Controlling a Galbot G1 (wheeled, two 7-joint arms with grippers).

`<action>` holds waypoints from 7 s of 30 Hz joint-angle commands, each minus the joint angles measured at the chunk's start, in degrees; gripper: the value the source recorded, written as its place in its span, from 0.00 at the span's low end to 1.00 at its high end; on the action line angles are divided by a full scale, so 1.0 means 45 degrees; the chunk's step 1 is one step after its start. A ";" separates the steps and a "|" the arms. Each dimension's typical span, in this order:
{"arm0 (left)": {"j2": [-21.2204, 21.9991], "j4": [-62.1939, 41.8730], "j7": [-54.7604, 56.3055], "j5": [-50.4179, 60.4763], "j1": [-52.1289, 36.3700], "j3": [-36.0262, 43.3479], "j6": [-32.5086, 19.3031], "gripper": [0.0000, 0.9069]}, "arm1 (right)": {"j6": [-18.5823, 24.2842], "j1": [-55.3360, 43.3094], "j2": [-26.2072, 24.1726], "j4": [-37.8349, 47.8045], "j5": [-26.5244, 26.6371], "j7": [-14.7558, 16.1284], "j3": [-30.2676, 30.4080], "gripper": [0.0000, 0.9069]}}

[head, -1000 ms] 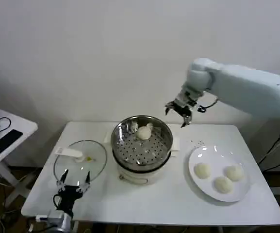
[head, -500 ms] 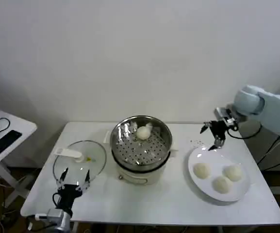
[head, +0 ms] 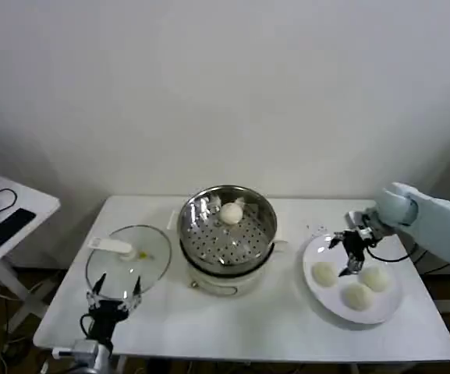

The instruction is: Take steamed baozi put them in steamer then cover it.

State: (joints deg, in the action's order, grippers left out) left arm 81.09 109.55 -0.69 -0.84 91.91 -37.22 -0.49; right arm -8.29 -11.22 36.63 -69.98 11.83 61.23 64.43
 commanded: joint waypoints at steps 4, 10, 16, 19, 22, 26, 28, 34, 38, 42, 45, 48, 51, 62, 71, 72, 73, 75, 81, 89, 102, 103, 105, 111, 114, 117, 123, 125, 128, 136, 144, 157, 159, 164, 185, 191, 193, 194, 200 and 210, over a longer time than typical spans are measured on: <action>0.0024 -0.0165 0.0022 -0.0022 0.0009 -0.0020 -0.0041 1.00 | 0.0024 0.1120 0.1164 0.1330 -0.0650 -0.0046 -0.0555 1.00; -0.0003 -0.0212 0.0032 -0.0047 -0.0024 -0.0024 -0.0044 1.00 | 0.0172 0.1231 0.1307 0.1518 -0.0947 -0.0003 -0.0606 1.00; 0.0008 -0.0243 0.0036 -0.0049 -0.0060 0.0000 -0.0040 1.00 | 0.0182 0.1307 0.1467 0.1700 -0.0987 -0.0021 -0.0666 1.00; 0.0006 -0.0254 0.0037 -0.0049 -0.0050 -0.0002 -0.0045 1.00 | 0.0178 0.1345 0.1544 0.1806 -0.1024 0.0003 -0.0709 1.00; 0.0002 -0.0249 0.0037 -0.0049 -0.0044 -0.0019 -0.0050 1.00 | 0.0179 0.1423 0.1594 0.1912 -0.1108 0.0110 -0.0844 1.00; 0.0011 -0.0252 0.0043 -0.0051 -0.0038 -0.0032 -0.0053 1.00 | 0.0189 0.1507 0.1615 0.1960 -0.1182 0.0139 -0.0901 0.98; 0.0019 -0.0262 0.0042 -0.0051 -0.0037 -0.0032 -0.0054 1.00 | 0.0184 0.1537 0.1622 0.1948 -0.1180 0.0169 -0.0929 0.92; 0.0023 -0.0278 0.0047 -0.0047 -0.0043 -0.0030 -0.0057 1.00 | 0.0171 0.1492 0.1636 0.1922 -0.1135 0.0177 -0.0966 0.84; 0.0027 -0.0303 0.0051 -0.0049 -0.0043 -0.0031 -0.0070 1.00 | 0.0166 0.1473 0.1604 0.1913 -0.1103 0.0167 -0.0978 0.83; 0.0027 -0.0319 0.0055 -0.0069 -0.0049 -0.0044 -0.0084 1.00 | 0.0127 0.1382 0.1521 0.1815 -0.0970 0.0130 -0.0933 0.83; 0.0028 -0.0307 0.0030 -0.0068 -0.0026 -0.0050 -0.0101 1.00 | 0.0046 0.0921 0.1434 0.1726 -0.0617 0.0046 -0.0726 0.83; 0.0034 -0.0274 0.0009 -0.0067 0.0012 -0.0008 -0.0104 1.00 | -0.0005 0.0111 0.1392 0.1799 -0.0272 -0.0005 -0.0338 0.83; 0.0085 -0.0207 0.0005 -0.0054 0.0031 0.0036 -0.0125 1.00 | -0.0063 -0.1147 0.1288 0.1781 0.0353 0.0062 0.0362 0.83; 0.0056 -0.0003 -0.0077 -0.0027 0.0102 0.0154 -0.0209 1.00 | -0.0001 -0.6349 0.1927 0.1964 0.3523 0.0522 0.3825 0.83; 0.0048 0.0085 -0.0106 0.0000 0.0013 0.0348 -0.0204 1.00 | -0.0473 -0.8128 0.4176 0.2196 0.6008 0.0462 0.4878 0.83; 0.0069 0.0094 -0.0127 0.0019 -0.0007 0.0367 -0.0201 1.00 | -0.0488 -0.8107 0.4490 0.2325 0.6098 0.0425 0.4872 0.83; 0.0091 0.0107 -0.0129 0.0034 -0.0023 0.0388 -0.0197 1.00 | -0.0529 -0.8051 0.4914 0.2529 0.6225 0.0410 0.4842 0.83; 0.0143 0.0161 -0.0137 0.0047 -0.0039 0.0419 -0.0177 1.00 | -0.0569 -0.7845 0.5566 0.2880 0.6391 0.0354 0.4659 0.83; 0.0144 0.0236 -0.0144 -0.0035 0.0052 0.0315 -0.0174 1.00 | -0.0668 -0.6751 0.7948 0.4038 0.6436 0.0274 0.4090 0.82; 0.0069 0.0270 -0.0143 -0.0225 0.0319 0.0105 -0.0310 1.00 | -0.0798 -0.5133 0.9895 0.5096 0.6130 0.0132 0.3539 0.83; 0.0054 0.0210 -0.0142 -0.0264 0.0406 0.0072 -0.0389 1.00 | -0.0897 -0.3567 1.0896 0.5795 0.5501 -0.0107 0.3121 0.83; 0.0054 0.0211 -0.0138 -0.0266 0.0405 0.0068 -0.0390 1.00 | -0.0896 -0.3504 1.0942 0.5830 0.5485 -0.0110 0.3095 0.83; 0.0060 0.0214 -0.0137 -0.0269 0.0397 0.0062 -0.0383 1.00 | -0.0893 -0.3421 1.1026 0.5902 0.5463 -0.0111 0.3089 0.83; 0.0067 0.0199 -0.0124 -0.0268 0.0347 0.0074 -0.0365 1.00 | -0.0886 -0.3187 1.1155 0.6009 0.5373 -0.0131 0.3040 0.83; 0.0076 0.0200 -0.0125 -0.0266 0.0334 0.0076 -0.0360 1.00 | -0.0883 -0.3131 1.1176 0.6041 0.5359 -0.0144 0.3010 0.82; 0.0078 0.0186 -0.0124 -0.0262 0.0330 0.0078 -0.0359 1.00 | -0.0880 -0.3130 1.1184 0.6040 0.5333 -0.0140 0.3022 0.82; 0.0103 0.0159 -0.0114 -0.0246 0.0341 0.0091 -0.0368 1.00 | -0.0872 -0.3114 1.1128 0.5973 0.5281 -0.0140 0.3019 0.83; 0.0128 0.0155 -0.0111 -0.0229 0.0348 0.0122 -0.0366 1.00 | -0.0865 -0.3150 1.1058 0.5901 0.5287 -0.0135 0.3033 0.82; 0.0150 0.0153 -0.0107 -0.0211 0.0336 0.0132 -0.0356 1.00 | -0.0876 -0.3193 1.0968 0.5762 0.5291 -0.0142 0.3055 0.83; 0.0150 0.0184 -0.0099 -0.0210 0.0346 0.0111 -0.0349 1.00 | -0.0933 -0.3391 1.0735 0.5346 0.5364 -0.0169 0.3174 0.82; 0.0166 0.0163 -0.0094 -0.0210 0.0334 0.0136 -0.0350 1.00 | -0.0988 -0.3400 1.0505 0.5008 0.5371 -0.0227 0.3347 0.82; 0.0163 0.0088 -0.0084 -0.0214 0.0293 0.0135 -0.0358 1.00 | -0.0913 -0.3514 1.0431 0.4909 0.5394 -0.0290 0.3365 1.00; 0.0162 0.0095 -0.0085 -0.0212 0.0289 0.0137 -0.0354 1.00 | -0.0918 -0.3665 1.0274 0.4762 0.5468 -0.0288 0.3362 1.00; 0.0180 0.0117 -0.0085 -0.0212 0.0265 0.0147 -0.0341 1.00 | -0.0935 -0.4760 0.9348 0.3566 0.6076 -0.0246 0.3619 1.00; 0.0063 0.0336 -0.0042 0.0338 0.0185 0.0503 -0.0206 1.00 | -0.0462 -0.7566 -0.1239 -0.3826 0.4206 0.0197 0.5179 1.00; 0.0148 0.0470 -0.0053 0.0372 0.0365 0.0516 -0.0154 1.00 | -0.0163 -0.4206 -0.3090 -0.3950 0.2015 0.0216 0.3427 1.00; 0.0161 0.0539 -0.0061 0.0401 0.0406 0.0507 -0.0140 1.00 | 0.0005 -0.3275 -0.3267 -0.3802 0.1303 0.0198 0.2861 1.00; 0.0185 0.0592 -0.0062 0.0410 0.0433 0.0481 -0.0121 1.00 | 0.0202 -0.2337 -0.3363 -0.3522 0.0472 0.0191 0.2123 1.00; 0.0262 0.0791 -0.0076 0.0463 0.0597 0.0361 -0.0075 1.00 | 0.0553 -0.0036 -0.3395 -0.2597 -0.0557 0.0181 0.0423 1.00; 0.0381 0.0647 -0.0001 0.0433 0.0770 0.0261 -0.0186 1.00 | 0.0604 0.1229 -0.2926 -0.1678 -0.0983 0.0130 0.0089 1.00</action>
State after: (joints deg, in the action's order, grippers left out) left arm 82.66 112.64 -0.80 1.00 95.13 -35.97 -1.13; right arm -6.51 -16.35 26.34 -79.97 13.05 61.94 70.18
